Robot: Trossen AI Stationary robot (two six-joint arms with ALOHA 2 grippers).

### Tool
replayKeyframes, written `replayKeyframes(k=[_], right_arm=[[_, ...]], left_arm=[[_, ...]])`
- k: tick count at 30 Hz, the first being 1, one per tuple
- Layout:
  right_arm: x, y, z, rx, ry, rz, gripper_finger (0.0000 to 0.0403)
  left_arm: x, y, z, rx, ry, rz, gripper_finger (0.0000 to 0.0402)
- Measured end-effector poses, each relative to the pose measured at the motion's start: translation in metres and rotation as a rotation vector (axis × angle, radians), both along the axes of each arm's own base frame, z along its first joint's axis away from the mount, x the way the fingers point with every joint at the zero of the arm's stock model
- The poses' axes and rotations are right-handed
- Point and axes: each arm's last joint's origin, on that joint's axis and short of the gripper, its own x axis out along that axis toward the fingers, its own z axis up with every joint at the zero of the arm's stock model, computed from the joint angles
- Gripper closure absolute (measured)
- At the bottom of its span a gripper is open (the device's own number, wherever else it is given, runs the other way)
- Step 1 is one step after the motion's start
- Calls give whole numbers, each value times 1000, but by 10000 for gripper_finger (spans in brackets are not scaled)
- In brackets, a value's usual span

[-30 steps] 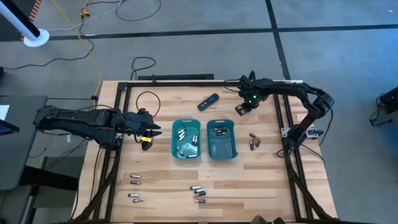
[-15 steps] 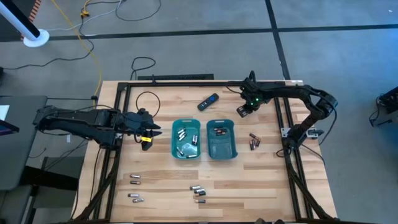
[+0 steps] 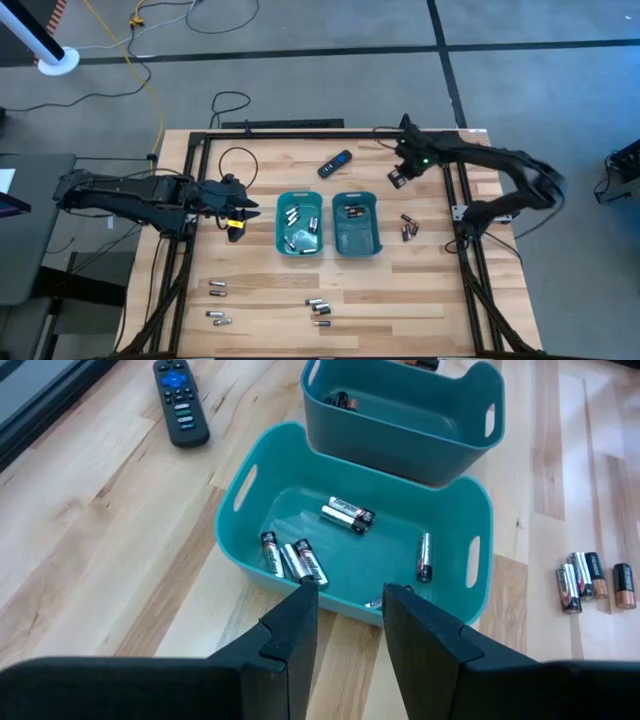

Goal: Sort batteries
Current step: Put the copper and black battery into the blue bin

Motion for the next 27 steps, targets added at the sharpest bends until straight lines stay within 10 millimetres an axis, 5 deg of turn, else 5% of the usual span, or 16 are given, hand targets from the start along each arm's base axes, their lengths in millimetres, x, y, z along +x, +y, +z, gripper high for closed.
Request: replayKeyframes(k=[12, 21, 27], right_arm=[[-9, 87, 74, -130, -311, 195, 390], [24, 139, 75, -103, -433, 300, 390], [60, 158, 64, -79, -381, 380, 390]], left_arm=[[0, 0, 0, 0, 0, 0, 290], [0, 0, 0, 0, 0, 0, 290], [0, 0, 0, 0, 0, 0, 290]])
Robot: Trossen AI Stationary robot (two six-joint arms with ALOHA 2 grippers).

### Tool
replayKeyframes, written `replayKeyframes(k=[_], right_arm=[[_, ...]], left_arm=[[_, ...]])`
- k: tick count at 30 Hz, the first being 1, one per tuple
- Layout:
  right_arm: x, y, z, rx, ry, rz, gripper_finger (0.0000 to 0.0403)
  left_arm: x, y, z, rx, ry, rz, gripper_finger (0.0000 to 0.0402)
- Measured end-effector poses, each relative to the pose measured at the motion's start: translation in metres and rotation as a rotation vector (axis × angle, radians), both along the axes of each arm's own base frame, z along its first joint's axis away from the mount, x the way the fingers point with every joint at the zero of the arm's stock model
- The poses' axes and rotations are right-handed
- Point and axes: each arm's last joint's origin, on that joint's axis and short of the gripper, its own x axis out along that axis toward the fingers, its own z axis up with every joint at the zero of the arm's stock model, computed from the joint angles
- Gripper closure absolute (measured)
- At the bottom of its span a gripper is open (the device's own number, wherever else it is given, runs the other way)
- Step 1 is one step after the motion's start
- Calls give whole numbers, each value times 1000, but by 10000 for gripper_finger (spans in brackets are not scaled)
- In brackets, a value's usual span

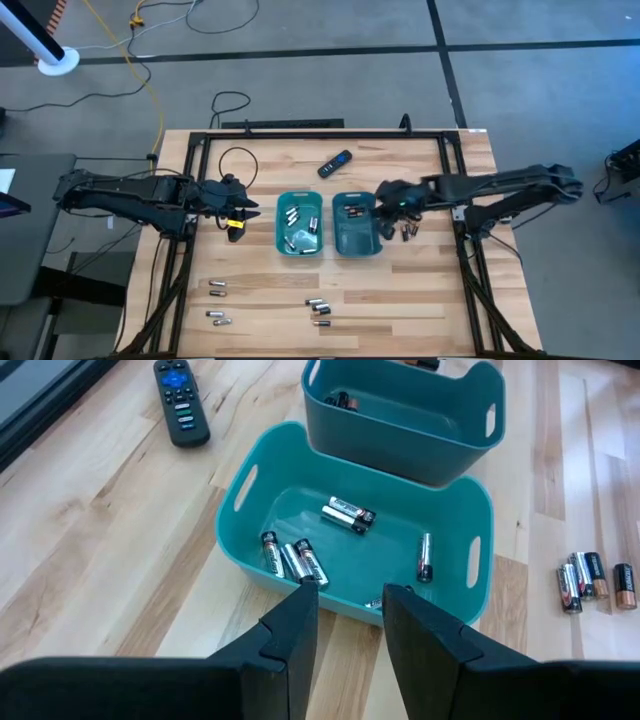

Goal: Sort batteries
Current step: Put the copper and black battery into the blue bin

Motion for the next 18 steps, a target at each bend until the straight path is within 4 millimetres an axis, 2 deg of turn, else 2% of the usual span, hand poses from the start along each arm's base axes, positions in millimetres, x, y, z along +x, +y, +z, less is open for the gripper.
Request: replayKeyframes(k=[9, 18], right_arm=[[68, 2, -11, -52, 160, 74, 390], [98, 2, -49, -37, 445, 98, 390]], left_arm=[[0, 0, 0, 0, 0, 0, 290], [0, 0, 0, 0, 0, 0, 290]])
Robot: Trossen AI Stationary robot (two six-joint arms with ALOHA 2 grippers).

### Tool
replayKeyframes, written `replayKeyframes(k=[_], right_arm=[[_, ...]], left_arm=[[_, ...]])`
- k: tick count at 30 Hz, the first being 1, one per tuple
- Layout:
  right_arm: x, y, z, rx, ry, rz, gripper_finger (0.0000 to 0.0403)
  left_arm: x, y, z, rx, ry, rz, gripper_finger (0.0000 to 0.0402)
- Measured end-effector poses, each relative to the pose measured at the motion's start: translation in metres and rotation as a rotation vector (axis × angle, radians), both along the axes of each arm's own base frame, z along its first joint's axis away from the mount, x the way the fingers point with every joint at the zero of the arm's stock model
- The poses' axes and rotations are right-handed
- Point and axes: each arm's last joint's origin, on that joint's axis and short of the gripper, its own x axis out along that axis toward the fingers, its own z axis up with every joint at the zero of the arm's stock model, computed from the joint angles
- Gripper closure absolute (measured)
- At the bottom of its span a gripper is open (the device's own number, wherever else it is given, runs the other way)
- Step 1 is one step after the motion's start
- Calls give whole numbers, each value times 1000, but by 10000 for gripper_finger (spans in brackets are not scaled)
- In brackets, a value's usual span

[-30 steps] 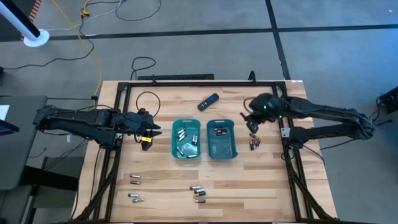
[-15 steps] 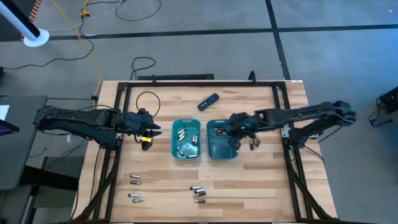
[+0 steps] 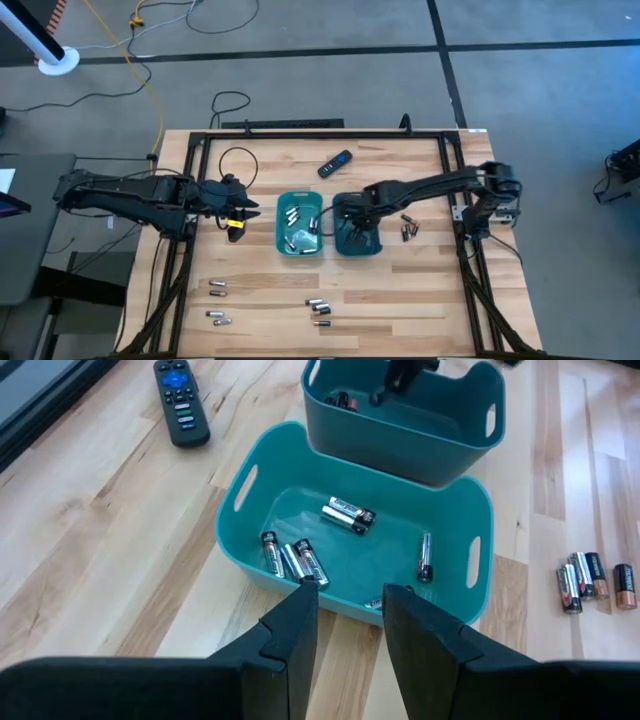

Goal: Sort batteries
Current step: Put the copper and black battery into the blue bin

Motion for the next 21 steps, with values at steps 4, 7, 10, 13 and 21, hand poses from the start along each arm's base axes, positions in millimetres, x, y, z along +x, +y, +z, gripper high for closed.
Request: replayKeyframes(k=[4, 7, 10, 13, 21], right_arm=[[6, 0, -20, 9, 64, -5, 390], [9, 1, -33, 33, 105, -2, 390], [10, 2, -44, 48, 143, -2, 390], [12, 2, -49, 56, 154, -47, 386], [10, 2, -44, 65, 143, -85, 337]], left_arm=[[0, 0, 0, 0, 0, 0, 290], [0, 0, 0, 0, 0, 0, 290], [0, 0, 0, 0, 0, 0, 290], [0, 0, 0, 0, 0, 0, 290], [0, 0, 0, 0, 0, 0, 290]])
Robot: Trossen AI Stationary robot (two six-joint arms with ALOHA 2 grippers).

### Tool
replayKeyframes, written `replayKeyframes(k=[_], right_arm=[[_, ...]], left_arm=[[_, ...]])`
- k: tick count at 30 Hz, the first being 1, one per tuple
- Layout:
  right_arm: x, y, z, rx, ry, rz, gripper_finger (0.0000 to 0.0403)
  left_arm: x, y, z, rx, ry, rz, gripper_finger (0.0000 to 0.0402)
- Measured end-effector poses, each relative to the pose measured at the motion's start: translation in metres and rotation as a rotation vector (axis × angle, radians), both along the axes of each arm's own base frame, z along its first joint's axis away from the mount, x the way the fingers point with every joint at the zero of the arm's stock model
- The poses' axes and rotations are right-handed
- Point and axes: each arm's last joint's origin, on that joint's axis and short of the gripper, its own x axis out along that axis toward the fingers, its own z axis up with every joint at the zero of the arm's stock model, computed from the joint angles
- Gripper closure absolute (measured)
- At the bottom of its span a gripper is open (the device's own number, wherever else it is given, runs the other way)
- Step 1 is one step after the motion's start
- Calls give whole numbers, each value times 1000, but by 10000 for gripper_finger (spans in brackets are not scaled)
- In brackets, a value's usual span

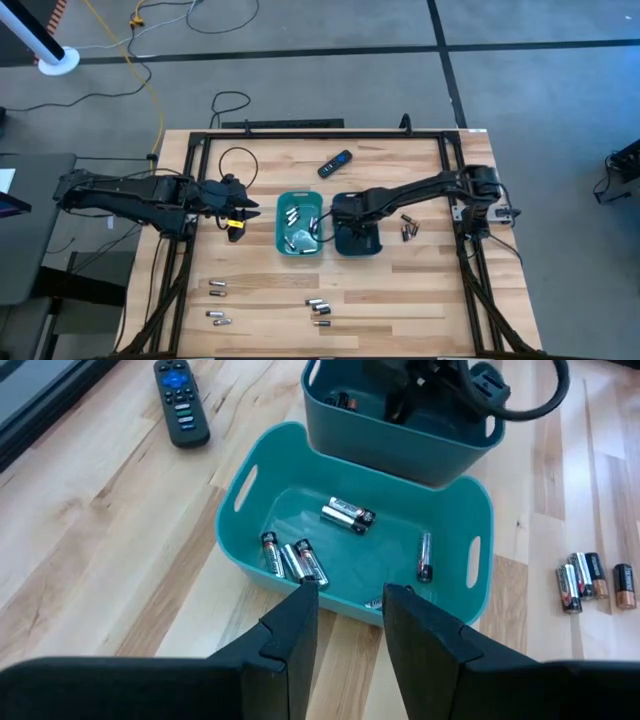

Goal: Sort batteries
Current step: Put the copper and black battery into the blue bin

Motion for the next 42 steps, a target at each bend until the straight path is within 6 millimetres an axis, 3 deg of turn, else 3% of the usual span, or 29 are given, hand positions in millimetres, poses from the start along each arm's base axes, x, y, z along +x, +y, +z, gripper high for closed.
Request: replayKeyframes(k=[13, 21, 25, 29, 34, 42], right_arm=[[-12, -2, 40, 5, -104, -36, 273], [-42, 2, 94, -37, -225, -115, 273], [-62, 14, 123, -128, -347, -128, 275], [-89, 30, 139, -203, -456, -157, 276], [-124, 44, 137, -215, -556, -199, 276], [-160, 54, 105, -128, -612, -244, 276]], left_arm=[[0, 0, 0, 0, 0, 0, 290], [0, 0, 0, 0, -1, 0, 290], [5, 1, 7, 12, -89, -5, 290], [6, 1, 9, -2, -111, 5, 290], [6, 1, 8, 1, -106, 3, 290], [6, 0, 9, -111, -139, 80, 290]])
